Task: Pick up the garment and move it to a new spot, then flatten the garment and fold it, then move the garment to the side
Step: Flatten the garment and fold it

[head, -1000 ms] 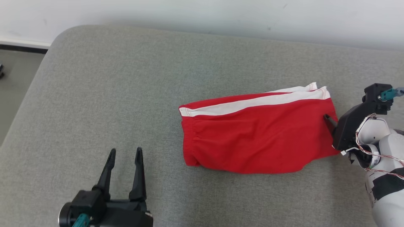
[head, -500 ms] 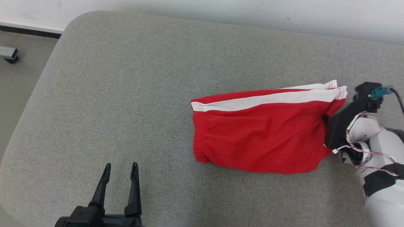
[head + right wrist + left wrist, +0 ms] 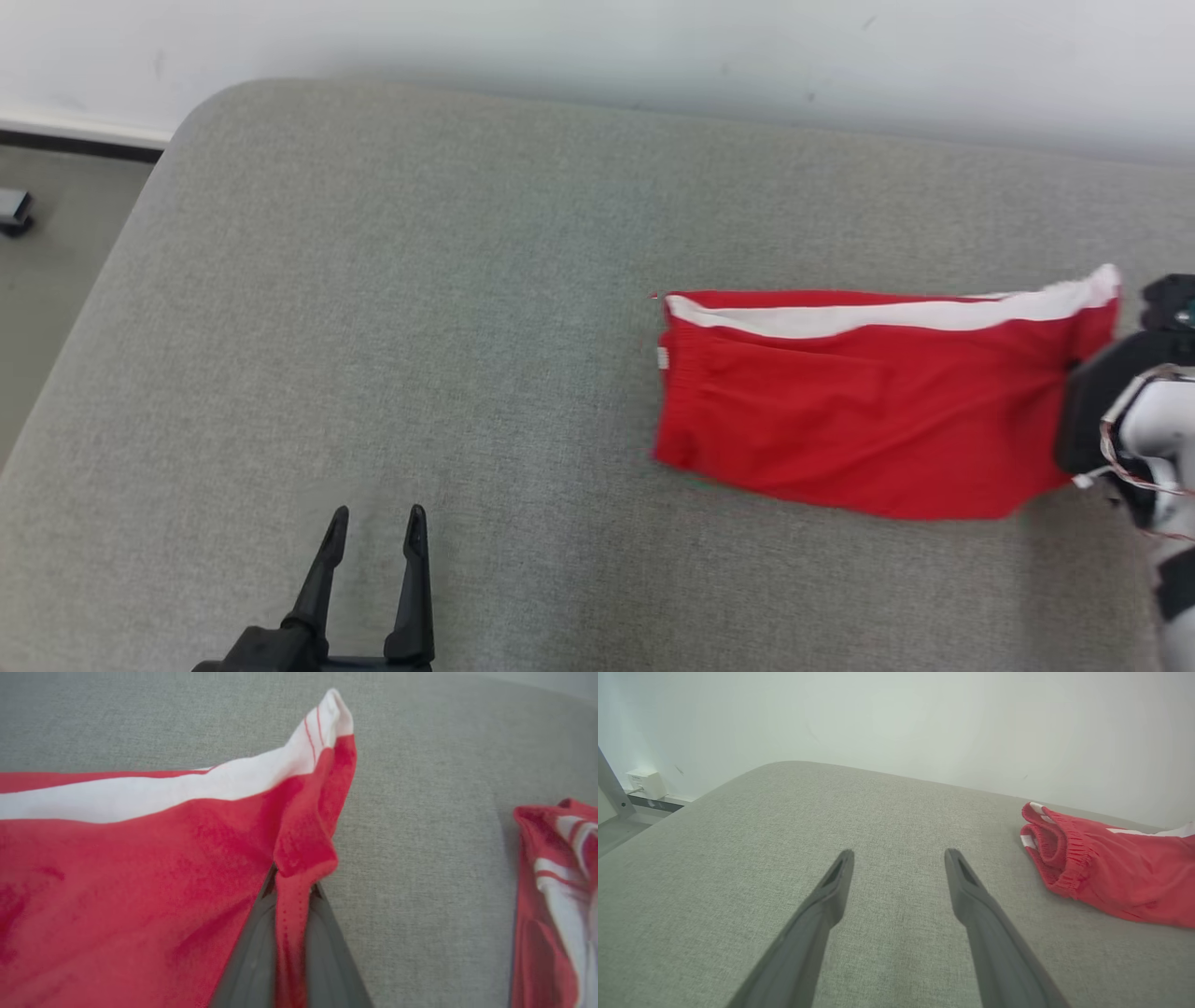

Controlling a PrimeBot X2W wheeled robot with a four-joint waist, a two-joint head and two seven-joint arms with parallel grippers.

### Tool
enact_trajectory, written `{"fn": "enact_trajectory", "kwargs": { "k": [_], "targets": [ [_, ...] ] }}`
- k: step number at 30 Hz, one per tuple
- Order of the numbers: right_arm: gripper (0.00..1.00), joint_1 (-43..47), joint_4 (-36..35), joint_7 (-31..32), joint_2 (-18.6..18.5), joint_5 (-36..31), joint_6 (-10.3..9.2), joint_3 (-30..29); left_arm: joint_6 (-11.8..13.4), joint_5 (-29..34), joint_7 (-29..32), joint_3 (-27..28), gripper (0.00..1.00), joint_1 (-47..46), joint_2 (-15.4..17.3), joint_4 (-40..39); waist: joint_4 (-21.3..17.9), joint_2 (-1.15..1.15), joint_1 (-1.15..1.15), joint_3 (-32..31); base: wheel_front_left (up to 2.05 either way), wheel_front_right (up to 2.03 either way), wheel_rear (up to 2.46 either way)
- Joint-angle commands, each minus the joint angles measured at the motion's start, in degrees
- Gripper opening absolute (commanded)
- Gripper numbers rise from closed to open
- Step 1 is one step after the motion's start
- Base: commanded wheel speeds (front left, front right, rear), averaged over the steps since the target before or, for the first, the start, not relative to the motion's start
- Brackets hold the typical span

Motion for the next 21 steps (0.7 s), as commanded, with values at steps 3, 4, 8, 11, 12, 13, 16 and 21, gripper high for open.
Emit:
{"fn": "enact_trajectory", "kwargs": {
  "k": [3, 4, 8, 11, 12, 13, 16, 21],
  "targets": [
    [0.00, 2.3, -3.1, 0.6, -2.6, -2.0, -0.19, -0.6, 0.2, -0.2, -0.2, -0.3, 1.00, 1.2, -0.1, 0.2, -1.3, 0.00, 0.00, -1.5, 0.00, 0.00, 0.00],
    [0.00, 2.8, -4.5, 0.9, -3.2, -2.5, -0.19, -0.8, 0.2, -0.2, -0.2, -0.4, 1.00, 1.2, -0.1, 0.2, -1.4, 0.00, 0.00, -1.6, 0.00, 0.00, 0.00],
    [0.00, 4.2, -10.6, 2.7, -3.9, -3.6, -0.19, -0.8, 0.3, -0.4, -0.2, -0.7, 1.00, 1.0, -0.1, 0.5, -1.7, 0.00, 0.00, -2.1, 0.00, 0.00, 0.00],
    [0.00, 4.6, -15.8, 4.8, -2.7, -3.1, -0.19, 1.8, 0.3, -0.6, -0.2, -0.9, 1.00, 1.1, -0.1, 0.7, -1.9, 0.00, 0.00, -2.5, 0.00, 0.00, 0.00],
    [0.00, 4.5, -17.5, 5.4, -2.1, -2.6, -0.19, 3.1, 0.3, -0.7, -0.2, -1.0, 1.00, 1.1, -0.1, 0.8, -1.9, 0.00, 0.00, -2.6, 0.00, 0.00, 0.00],
    [0.00, 4.4, -18.9, 6.1, -1.5, -2.0, -0.19, 4.5, 0.4, -0.7, -0.2, -1.1, 1.00, 1.1, -0.1, 0.9, -1.9, 0.00, 0.00, -2.8, 0.00, 0.00, 0.00],
    [0.00, 3.6, -22.0, 7.9, 0.5, 0.0, -0.19, 9.0, 0.4, -1.1, -0.2, -1.5, 1.00, 0.9, -0.1, 1.0, -1.6, 0.00, 0.00, -3.0, 0.00, 0.00, 0.00],
    [0.00, 2.1, -21.5, 9.7, 2.7, 2.0, -0.19, 15.9, 0.6, -2.1, -0.2, -2.7, 1.00, 0.0, 0.0, 0.9, 0.0, 0.00, 0.00, -2.9, 0.00, 0.00, 0.00]
  ]
}}
